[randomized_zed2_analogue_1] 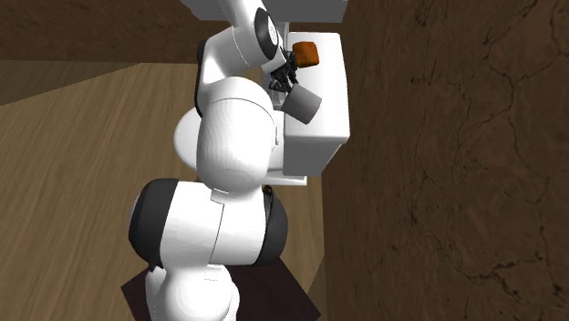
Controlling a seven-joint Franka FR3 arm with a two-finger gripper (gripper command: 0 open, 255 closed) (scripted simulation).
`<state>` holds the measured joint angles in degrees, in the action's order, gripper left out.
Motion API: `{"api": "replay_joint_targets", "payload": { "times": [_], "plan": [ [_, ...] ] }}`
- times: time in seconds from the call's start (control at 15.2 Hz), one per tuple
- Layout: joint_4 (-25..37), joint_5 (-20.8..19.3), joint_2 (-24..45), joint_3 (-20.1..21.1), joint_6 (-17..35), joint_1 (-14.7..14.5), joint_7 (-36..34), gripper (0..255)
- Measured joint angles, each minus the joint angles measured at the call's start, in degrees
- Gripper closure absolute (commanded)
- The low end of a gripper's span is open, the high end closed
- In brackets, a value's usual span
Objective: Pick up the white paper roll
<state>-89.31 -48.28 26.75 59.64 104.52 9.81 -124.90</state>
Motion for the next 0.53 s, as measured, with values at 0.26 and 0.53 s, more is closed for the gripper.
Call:
{"api": "replay_joint_targets", "payload": {
  "times": [0.26,0.53],
  "plan": [
    [2.1,0.9,-0.7,0.5,-2.0,-0.1,1.4,255],
    [5.0,1.3,-0.7,0.6,-4.4,-1.0,2.7,255]
  ]
}}
